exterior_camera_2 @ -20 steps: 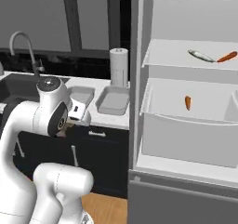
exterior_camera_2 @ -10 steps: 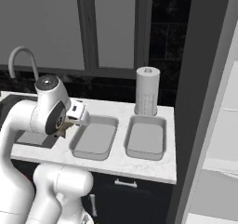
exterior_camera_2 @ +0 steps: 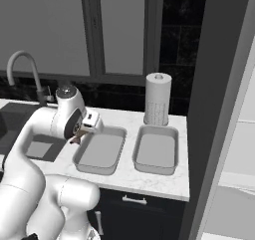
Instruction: Place one carrot and one fish in each tupperware on the nearby counter, to pack two identical lunches.
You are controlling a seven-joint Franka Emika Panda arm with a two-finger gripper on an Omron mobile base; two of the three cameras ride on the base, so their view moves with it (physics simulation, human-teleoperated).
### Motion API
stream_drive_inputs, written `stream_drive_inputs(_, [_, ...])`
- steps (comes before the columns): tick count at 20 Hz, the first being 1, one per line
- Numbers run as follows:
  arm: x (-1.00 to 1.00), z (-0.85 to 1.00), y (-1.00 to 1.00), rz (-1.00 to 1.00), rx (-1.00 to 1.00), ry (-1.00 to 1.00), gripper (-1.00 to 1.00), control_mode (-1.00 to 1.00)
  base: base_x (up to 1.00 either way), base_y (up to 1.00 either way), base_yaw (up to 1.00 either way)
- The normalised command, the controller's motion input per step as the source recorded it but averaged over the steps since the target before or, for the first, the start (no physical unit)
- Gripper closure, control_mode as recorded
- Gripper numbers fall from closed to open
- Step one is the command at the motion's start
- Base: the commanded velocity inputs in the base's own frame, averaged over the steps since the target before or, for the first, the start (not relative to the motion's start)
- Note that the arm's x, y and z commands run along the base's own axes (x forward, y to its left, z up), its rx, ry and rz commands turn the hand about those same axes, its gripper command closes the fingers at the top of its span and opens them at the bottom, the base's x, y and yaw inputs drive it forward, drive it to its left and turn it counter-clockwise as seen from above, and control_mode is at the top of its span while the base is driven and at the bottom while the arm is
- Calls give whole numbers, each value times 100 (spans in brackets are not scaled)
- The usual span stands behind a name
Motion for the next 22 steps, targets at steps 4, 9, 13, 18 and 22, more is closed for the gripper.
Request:
stream_drive_inputs(4, [11, -67, 0, 0, 0, 3, 100, -100, 0, 0, 0])
stream_drive_inputs(9, [8, -57, 0, 0, 0, 1, 100, -100, 0, 0, 0])
stream_drive_inputs(13, [34, -47, 0, 0, 0, 0, 100, -100, 0, 0, 0])
stream_drive_inputs(18, [47, -44, 0, 0, 0, 0, 100, -100, 0, 0, 0])
stream_drive_inputs(22, [45, -41, 0, 0, 0, 0, -100, -100, 0, 0, 0])
